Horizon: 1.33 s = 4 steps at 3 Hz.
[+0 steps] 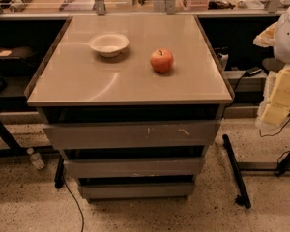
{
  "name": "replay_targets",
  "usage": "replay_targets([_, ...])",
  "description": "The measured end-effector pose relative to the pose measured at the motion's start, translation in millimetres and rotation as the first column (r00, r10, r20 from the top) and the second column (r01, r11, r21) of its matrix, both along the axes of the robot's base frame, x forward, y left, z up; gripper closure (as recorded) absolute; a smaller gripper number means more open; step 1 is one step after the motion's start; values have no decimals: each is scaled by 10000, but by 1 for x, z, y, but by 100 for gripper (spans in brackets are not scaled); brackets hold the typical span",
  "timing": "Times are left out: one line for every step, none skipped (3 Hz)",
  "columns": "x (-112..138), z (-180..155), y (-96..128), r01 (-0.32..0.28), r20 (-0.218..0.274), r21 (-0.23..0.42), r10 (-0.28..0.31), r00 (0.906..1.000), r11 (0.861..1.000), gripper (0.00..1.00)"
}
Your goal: Open middle drawer
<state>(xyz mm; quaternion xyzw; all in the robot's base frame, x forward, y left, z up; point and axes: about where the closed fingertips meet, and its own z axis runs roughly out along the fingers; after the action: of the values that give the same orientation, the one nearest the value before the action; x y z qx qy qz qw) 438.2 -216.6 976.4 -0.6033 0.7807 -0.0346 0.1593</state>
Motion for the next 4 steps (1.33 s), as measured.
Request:
replay_targets([-2,-6,3,-82,-10,110,82,10000,9999,0])
replay_targets([-13,-40,16,-517,-97,848,528,9986,9951,0])
replay_targets([-34,-92,44,-1498,267,1995,1474,9887,9684,0])
replay_targets([-46,-155,67,-2193,518,2755,2133,9756,9360,0])
